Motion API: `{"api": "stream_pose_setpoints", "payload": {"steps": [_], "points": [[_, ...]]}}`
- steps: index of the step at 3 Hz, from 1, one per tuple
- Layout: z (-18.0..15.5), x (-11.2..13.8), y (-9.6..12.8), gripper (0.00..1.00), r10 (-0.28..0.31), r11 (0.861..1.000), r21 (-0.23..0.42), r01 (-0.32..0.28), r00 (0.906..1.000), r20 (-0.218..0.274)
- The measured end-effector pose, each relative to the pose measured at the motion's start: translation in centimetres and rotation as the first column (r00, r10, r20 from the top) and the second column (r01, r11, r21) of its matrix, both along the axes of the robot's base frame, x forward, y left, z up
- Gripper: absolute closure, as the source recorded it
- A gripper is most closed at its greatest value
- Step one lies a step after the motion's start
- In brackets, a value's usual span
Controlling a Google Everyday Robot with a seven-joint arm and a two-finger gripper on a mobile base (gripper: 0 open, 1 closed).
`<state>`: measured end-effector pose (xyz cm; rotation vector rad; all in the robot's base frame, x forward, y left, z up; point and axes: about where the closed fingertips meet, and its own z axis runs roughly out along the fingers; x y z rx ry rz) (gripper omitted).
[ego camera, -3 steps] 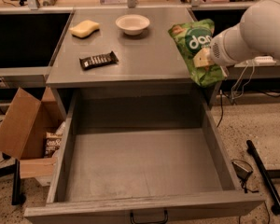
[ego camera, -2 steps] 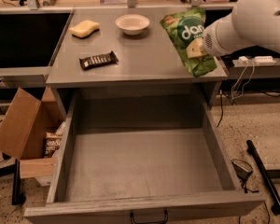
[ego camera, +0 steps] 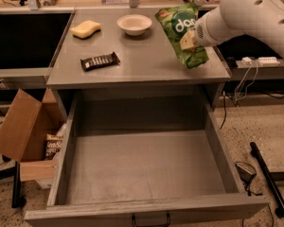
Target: Pick green rice chip bag from top drawer and place on counter
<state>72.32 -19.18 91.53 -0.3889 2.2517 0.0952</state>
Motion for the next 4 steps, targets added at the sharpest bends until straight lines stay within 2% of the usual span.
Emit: {"api": "stream_pose_setpoints", "payload": {"steps": [4], "points": [[-1.6,6.7,-0.3,1.00,-0.037,0.998,0.056,0.038,0.9992,-0.013]]}}
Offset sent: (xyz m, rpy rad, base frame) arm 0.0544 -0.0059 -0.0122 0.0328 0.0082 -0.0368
